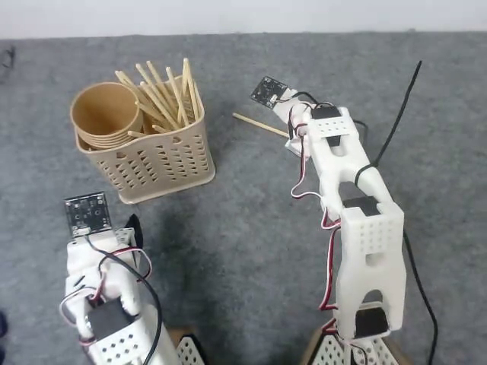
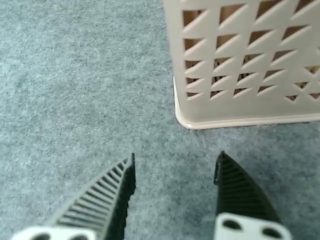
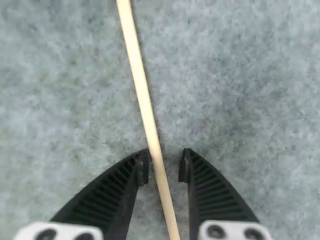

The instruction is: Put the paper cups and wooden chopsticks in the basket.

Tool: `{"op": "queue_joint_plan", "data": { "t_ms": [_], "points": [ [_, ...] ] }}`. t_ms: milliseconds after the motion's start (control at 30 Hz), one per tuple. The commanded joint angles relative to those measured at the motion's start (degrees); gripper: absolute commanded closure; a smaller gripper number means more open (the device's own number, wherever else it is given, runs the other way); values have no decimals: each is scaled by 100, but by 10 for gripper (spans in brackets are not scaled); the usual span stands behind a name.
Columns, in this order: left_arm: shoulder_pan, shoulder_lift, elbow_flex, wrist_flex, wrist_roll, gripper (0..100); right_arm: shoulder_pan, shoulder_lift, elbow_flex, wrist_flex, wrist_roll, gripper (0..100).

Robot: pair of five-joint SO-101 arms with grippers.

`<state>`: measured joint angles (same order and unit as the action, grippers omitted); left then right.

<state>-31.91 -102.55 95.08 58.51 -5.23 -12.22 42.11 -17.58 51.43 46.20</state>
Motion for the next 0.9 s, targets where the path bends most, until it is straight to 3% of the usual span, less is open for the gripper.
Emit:
{"op": "queue_joint_plan", "data": {
  "t_ms": [0, 133, 500, 700, 867],
  "points": [
    [35, -62, -31, -79, -62, 761, -48, 40, -158, 409, 668, 873],
    [35, -62, -31, -79, -62, 761, -277, -13, -158, 1182, 1213, 997],
    [35, -62, -31, -79, -62, 761, -681, -1288, -158, 2624, 1758, 992],
    [35, -62, -31, -79, -62, 761, -796, -2642, -158, 2976, 1477, 992],
    [35, -62, -31, -79, -62, 761, -673, -4277, -158, 2651, 976, 992]
  ]
}}
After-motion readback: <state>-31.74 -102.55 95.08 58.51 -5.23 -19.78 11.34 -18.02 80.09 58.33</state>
